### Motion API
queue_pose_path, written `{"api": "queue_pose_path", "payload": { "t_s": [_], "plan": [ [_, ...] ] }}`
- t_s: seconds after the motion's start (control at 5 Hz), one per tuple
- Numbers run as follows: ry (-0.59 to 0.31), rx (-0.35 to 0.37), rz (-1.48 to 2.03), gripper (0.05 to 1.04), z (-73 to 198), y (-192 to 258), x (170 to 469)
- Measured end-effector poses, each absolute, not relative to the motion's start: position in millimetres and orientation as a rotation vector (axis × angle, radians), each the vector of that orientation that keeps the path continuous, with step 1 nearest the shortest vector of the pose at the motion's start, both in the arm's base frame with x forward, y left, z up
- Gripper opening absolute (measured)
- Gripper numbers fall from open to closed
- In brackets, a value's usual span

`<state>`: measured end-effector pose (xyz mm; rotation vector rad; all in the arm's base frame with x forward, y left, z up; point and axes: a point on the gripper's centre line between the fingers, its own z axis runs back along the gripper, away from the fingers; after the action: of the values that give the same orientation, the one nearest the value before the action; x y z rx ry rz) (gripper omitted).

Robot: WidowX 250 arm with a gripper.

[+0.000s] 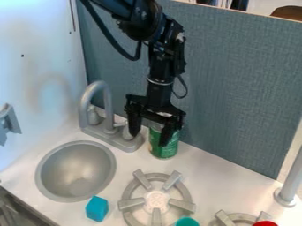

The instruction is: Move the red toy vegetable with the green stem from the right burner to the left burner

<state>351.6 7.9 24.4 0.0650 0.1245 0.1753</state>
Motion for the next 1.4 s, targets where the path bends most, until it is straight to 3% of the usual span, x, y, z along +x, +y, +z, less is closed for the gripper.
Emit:
{"api": "queue_pose_path", "payload": {
  "t_s": [0.4,0.8,1.2,1.4],
  "plan": [
    [0.167,0.055,0.097,1.000,5.3,-13.5,341.6],
    [0.085,0.041,-0.116,1.000,22.0,-74.8,332.4],
    [0.051,-0.009,-0.289,1.000,13.0,-152.8,319.5],
    [0.042,0.001,-0.315,1.000,3.9,-175.0,314.9]
  ]
}}
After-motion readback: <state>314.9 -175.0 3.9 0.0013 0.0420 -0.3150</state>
